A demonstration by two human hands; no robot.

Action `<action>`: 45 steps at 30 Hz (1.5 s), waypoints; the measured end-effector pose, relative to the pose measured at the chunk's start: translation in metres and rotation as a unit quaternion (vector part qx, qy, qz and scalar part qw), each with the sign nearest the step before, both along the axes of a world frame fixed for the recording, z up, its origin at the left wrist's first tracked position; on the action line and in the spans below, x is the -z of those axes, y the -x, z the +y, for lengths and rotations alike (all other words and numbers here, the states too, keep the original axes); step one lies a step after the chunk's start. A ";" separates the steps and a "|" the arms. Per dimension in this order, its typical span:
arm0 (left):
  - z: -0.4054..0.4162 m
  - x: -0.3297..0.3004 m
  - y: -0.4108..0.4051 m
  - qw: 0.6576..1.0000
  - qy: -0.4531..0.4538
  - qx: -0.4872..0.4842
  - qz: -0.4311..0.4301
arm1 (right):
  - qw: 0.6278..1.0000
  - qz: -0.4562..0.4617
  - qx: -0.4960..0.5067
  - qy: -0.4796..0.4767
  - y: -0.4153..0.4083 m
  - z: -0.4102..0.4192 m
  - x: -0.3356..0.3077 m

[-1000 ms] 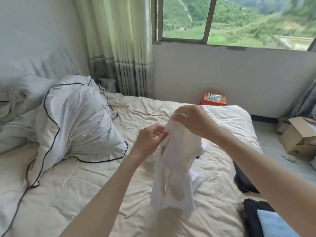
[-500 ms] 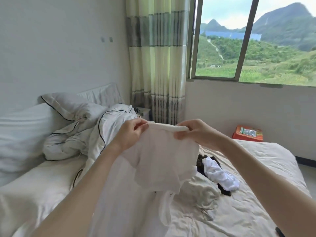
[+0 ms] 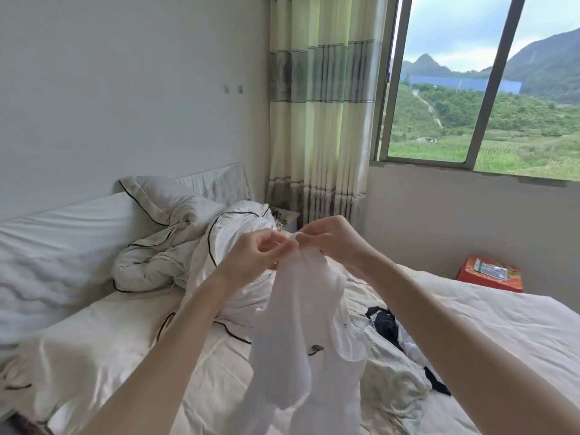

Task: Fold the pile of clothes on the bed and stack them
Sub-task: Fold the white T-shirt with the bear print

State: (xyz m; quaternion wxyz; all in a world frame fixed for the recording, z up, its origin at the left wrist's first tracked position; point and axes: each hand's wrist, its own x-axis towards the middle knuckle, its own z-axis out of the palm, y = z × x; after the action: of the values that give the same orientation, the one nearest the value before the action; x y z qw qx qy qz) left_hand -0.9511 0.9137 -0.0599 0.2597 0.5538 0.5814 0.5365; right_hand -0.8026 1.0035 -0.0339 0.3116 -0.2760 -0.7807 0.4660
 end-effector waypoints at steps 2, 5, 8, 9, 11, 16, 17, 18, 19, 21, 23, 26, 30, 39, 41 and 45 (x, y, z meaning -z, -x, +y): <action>0.002 0.004 -0.003 0.999 -0.018 -0.029 0.007 | 1.000 0.010 0.010 0.024 0.006 -0.001 0.002; 0.002 0.002 0.001 0.998 -0.020 -0.065 0.006 | 0.995 0.047 -0.010 0.084 0.003 0.002 0.007; 0.002 -0.007 0.003 0.994 -0.035 -0.098 -0.027 | 0.995 0.049 -0.025 0.082 -0.005 0.008 0.022; 0.002 -0.010 0.002 0.993 -0.044 -0.096 -0.048 | 0.996 0.035 -0.030 0.076 -0.008 0.010 0.030; 0.001 -0.019 0.001 0.992 -0.058 -0.082 -0.075 | 0.996 0.008 -0.057 0.071 -0.016 0.012 0.047; -0.004 -0.025 0.006 0.993 -0.052 -0.088 -0.057 | 0.975 0.083 -0.024 0.204 -0.036 0.025 0.068; -0.006 -0.022 0.009 0.994 -0.034 -0.084 -0.054 | 0.973 0.101 -0.010 0.207 -0.038 0.027 0.066; -0.008 -0.019 0.011 0.996 -0.010 -0.070 -0.048 | 0.974 0.109 -0.006 0.199 -0.039 0.029 0.062; -0.011 -0.016 0.010 0.998 0.021 -0.043 -0.033 | 0.976 0.110 -0.008 0.188 -0.039 0.030 0.059; -0.013 -0.010 0.000 0.996 0.085 0.023 0.021 | 0.986 0.086 -0.015 0.143 -0.035 0.026 0.049; -0.010 -0.005 -0.013 0.991 0.105 0.042 0.066 | 0.997 0.025 -0.017 0.076 -0.028 0.020 0.044; -0.004 0.003 -0.018 0.990 0.069 -0.013 0.121 | 0.997 0.015 -0.024 0.067 -0.024 0.013 0.049; -0.005 0.014 -0.024 0.989 0.056 -0.029 0.132 | 0.995 0.020 -0.020 0.091 -0.029 0.012 0.058; -0.004 0.029 -0.038 0.997 0.065 -0.022 0.043 | 0.986 0.044 -0.046 0.153 -0.036 0.016 0.052; -0.002 0.028 -0.042 0.998 0.068 -0.007 0.004 | 0.983 0.045 -0.065 0.163 -0.038 0.016 0.051; 0.005 0.018 -0.044 0.988 0.061 0.006 -0.140 | 0.974 0.033 -0.112 0.192 -0.050 0.019 0.061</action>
State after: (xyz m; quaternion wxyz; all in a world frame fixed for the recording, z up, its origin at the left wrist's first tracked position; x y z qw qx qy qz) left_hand -0.9072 0.9186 -0.0779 0.3755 0.4599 0.5672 0.5708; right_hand -0.7530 1.0224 -0.0945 0.2244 -0.2254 -0.6921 0.6479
